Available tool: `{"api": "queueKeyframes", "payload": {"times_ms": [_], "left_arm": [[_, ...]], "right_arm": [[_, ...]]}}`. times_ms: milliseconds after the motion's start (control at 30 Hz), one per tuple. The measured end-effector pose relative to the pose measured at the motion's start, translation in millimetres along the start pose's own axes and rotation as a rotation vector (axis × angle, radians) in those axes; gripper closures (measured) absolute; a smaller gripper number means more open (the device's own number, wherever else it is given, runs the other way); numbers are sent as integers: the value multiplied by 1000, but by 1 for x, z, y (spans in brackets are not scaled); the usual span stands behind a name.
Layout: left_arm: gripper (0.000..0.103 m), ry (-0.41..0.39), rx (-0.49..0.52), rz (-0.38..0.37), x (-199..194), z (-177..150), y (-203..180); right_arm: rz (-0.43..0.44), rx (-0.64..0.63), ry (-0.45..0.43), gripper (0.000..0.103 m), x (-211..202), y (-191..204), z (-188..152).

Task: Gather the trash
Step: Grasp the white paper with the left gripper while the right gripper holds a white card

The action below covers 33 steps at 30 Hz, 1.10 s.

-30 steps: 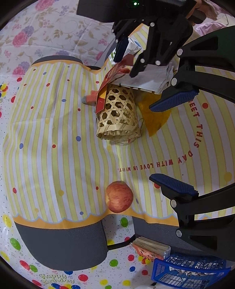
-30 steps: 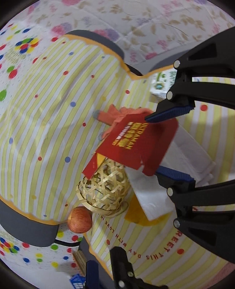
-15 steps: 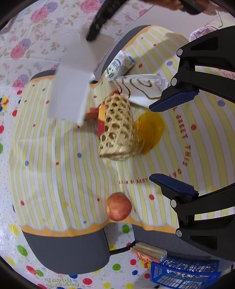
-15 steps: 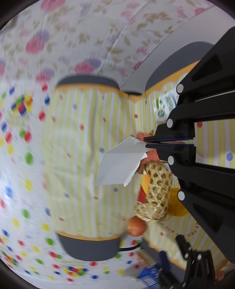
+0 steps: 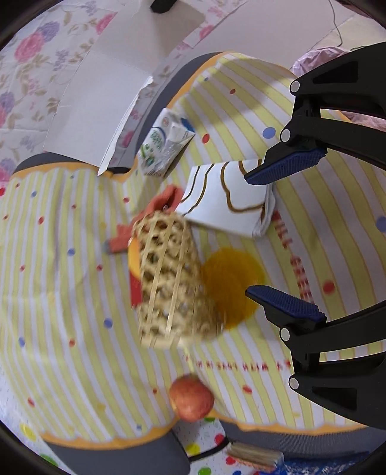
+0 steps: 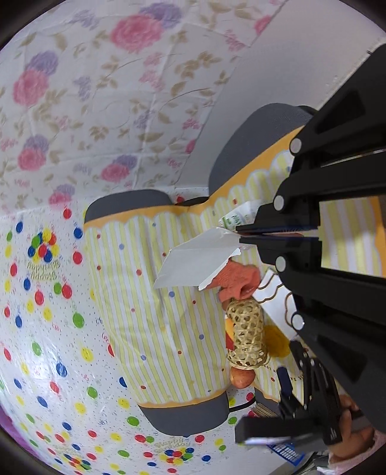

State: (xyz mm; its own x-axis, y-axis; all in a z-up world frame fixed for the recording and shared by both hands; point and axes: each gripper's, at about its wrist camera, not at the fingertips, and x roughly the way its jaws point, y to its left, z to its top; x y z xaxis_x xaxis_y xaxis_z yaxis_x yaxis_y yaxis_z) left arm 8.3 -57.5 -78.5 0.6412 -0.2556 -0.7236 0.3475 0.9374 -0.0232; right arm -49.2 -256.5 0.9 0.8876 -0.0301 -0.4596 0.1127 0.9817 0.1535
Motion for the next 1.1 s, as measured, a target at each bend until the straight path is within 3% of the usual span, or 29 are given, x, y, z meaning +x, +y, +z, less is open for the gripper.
{"api": "queueKeyframes", "payload": {"times_ms": [200, 433, 467, 500, 567, 600, 867, 1100], "left_arm": [[50, 54, 22, -11, 30, 7, -13], [53, 50, 63, 29, 43, 4, -22], [61, 48, 63, 32, 42, 4, -22], [75, 46, 62, 36, 41, 4, -22], [94, 53, 48, -13, 37, 6, -21], [98, 58, 32, -43, 33, 6, -21], [100, -66, -33, -73, -45, 3, -17], [100, -164, 14, -3, -104, -16, -33]], "right_arm": [[4, 63, 50, 100, 6, -16, -18], [0, 78, 67, 101, 6, -25, -25], [0, 78, 69, 100, 5, -25, -26], [2, 81, 70, 100, 5, -26, -26], [6, 86, 74, 101, 2, -27, -28], [6, 86, 75, 100, 1, -27, -29], [2, 77, 59, 100, -27, -25, -33], [2, 62, 43, 100, -54, -17, -40]]}}
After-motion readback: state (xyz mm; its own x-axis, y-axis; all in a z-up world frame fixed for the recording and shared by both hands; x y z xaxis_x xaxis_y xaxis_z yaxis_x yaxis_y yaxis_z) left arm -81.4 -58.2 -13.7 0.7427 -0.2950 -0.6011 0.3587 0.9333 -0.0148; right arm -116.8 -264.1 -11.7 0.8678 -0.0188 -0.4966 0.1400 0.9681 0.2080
